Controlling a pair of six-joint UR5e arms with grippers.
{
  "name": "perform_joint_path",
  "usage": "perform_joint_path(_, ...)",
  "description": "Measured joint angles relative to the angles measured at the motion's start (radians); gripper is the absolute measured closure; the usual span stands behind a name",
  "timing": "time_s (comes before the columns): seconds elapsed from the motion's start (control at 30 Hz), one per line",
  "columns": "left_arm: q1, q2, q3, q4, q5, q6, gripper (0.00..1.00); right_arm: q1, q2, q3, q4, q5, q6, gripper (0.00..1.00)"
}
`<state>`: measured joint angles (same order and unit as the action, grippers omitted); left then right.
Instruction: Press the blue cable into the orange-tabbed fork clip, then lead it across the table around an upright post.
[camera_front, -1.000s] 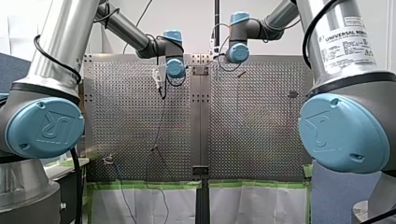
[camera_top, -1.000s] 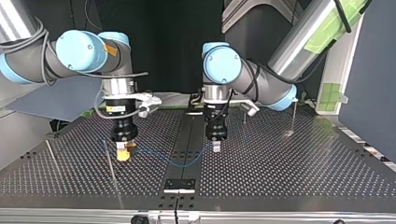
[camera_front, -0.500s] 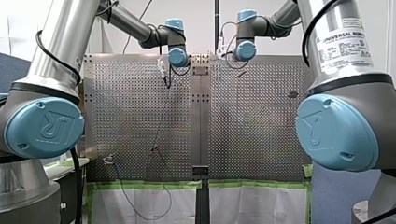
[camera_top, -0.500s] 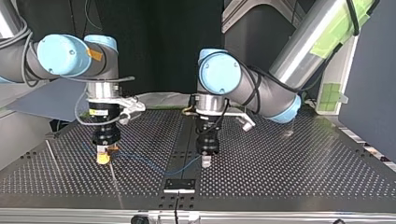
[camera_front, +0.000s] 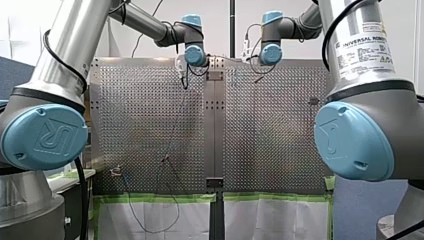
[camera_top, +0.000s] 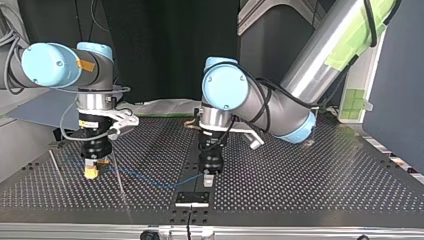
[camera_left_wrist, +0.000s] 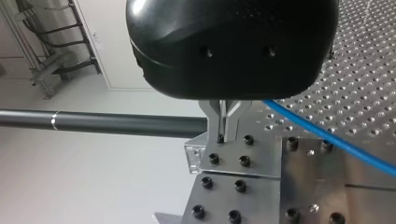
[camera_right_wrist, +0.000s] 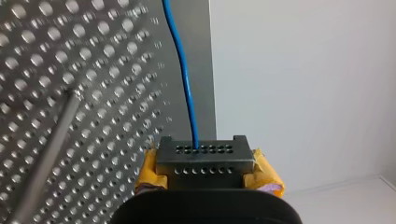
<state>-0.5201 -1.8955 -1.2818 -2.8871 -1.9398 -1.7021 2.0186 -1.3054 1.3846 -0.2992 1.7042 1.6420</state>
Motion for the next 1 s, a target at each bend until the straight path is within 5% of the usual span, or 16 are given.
perform_joint_path(0.77,-0.076,-0.142,0.211,-0.134,0.004,0.016,1.0,-0.132,-0.021,0.0,0.033,-0.011,0.01,1.0)
perform_joint_path(1.0,-0.086,-0.183,0.28,-0.162,0.013,0.012,1.0,-0.159,-0.021,0.0,0.034,-0.019,0.012,1.0)
